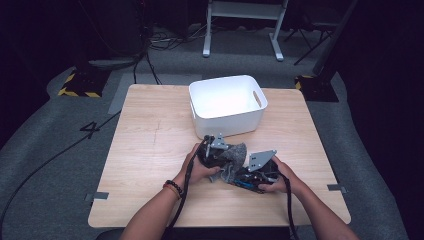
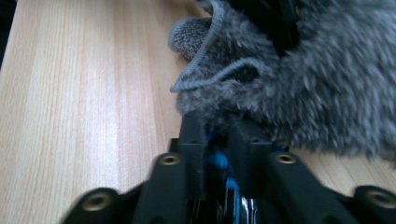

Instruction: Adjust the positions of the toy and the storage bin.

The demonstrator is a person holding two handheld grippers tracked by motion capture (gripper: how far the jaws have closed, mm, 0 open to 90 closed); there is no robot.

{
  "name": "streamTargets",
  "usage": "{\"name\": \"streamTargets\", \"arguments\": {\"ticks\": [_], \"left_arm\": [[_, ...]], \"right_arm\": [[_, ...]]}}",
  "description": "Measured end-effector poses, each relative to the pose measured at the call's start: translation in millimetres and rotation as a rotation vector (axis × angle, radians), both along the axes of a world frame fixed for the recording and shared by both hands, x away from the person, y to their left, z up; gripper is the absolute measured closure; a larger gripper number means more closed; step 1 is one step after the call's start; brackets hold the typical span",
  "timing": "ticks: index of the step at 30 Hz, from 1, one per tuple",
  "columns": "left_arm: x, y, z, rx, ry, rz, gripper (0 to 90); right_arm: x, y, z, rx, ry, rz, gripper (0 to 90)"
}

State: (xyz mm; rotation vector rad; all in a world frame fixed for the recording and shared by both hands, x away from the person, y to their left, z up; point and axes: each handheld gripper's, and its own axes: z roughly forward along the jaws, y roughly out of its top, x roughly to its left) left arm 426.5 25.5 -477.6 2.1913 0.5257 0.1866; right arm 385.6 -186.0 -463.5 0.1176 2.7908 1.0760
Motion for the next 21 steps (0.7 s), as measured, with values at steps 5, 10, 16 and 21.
{"name": "streamTargets", "arguments": {"ticks": [5,10,16,21], "left_arm": [[-3.2,-0.6,-0.2,0.025,-0.008,-0.004,73.9],[-5.8,1.5,-3.4,0.086,-0.002,-0.022,73.8],[-6.2,9.2,-10.4,0.133,0.042,-0.022,73.5],[-10.0,13.7,-10.9,0.205,0.044,-0.039,73.2]], "right_arm": [[1.8,-16.7,15.6,0.089,0.002,-0.038,68.8],[4.6,-27.8,12.5,0.029,0.026,-0.101,41.9],[-4.1,-58.4,1.6,0.04,0.124,-0.171,25.3],[-9.8,-63.2,-9.5,-0.008,0.123,-0.193,18.7]]}}
